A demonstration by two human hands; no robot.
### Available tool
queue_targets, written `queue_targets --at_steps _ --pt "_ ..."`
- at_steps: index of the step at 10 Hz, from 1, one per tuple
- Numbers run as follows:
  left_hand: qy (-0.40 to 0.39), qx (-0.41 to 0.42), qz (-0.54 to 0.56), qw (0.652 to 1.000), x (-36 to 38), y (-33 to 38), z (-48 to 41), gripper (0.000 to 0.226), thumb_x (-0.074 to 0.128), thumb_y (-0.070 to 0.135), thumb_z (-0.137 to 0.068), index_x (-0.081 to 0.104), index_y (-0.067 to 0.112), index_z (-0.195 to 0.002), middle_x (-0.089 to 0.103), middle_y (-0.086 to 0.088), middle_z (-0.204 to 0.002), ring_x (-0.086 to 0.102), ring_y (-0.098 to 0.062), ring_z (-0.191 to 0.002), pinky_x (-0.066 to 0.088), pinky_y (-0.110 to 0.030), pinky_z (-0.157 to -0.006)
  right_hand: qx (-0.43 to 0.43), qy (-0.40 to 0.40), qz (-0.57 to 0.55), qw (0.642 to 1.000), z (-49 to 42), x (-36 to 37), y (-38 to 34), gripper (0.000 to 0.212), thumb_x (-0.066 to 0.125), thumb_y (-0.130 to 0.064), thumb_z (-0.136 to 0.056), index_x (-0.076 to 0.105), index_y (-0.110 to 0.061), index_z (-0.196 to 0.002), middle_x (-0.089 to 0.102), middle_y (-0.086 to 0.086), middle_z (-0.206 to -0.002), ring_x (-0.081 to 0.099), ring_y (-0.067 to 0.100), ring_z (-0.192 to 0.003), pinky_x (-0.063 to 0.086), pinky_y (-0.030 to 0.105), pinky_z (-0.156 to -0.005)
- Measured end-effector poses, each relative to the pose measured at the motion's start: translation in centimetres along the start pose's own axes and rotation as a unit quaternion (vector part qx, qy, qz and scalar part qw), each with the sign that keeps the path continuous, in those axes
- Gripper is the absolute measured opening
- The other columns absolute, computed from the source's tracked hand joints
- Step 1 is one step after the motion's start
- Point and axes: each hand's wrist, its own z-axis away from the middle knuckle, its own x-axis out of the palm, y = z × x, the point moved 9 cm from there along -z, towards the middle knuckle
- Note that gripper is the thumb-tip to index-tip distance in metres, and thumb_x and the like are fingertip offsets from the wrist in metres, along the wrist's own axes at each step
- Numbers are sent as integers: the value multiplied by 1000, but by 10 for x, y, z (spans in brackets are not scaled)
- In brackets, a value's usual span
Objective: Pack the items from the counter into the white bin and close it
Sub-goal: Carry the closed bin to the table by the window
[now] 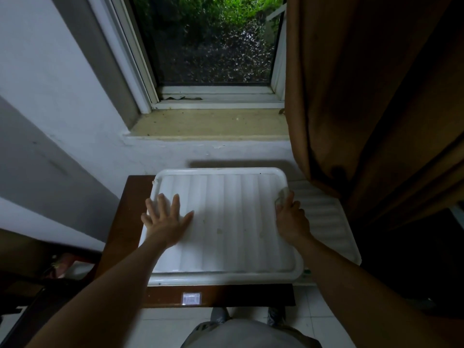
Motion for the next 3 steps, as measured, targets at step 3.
queue_targets --at_steps 3 --pt "7 68 -56 996 -59 45 0 81 36 67 -90 5 27 -154 -2 -8 -162 -4 -32 -149 4 -62 -114 -53 63 23 996 -12 -66 -37 49 35 -37 -101 43 -5 -137 49 15 -136 47 29 -123 40 39 -102"
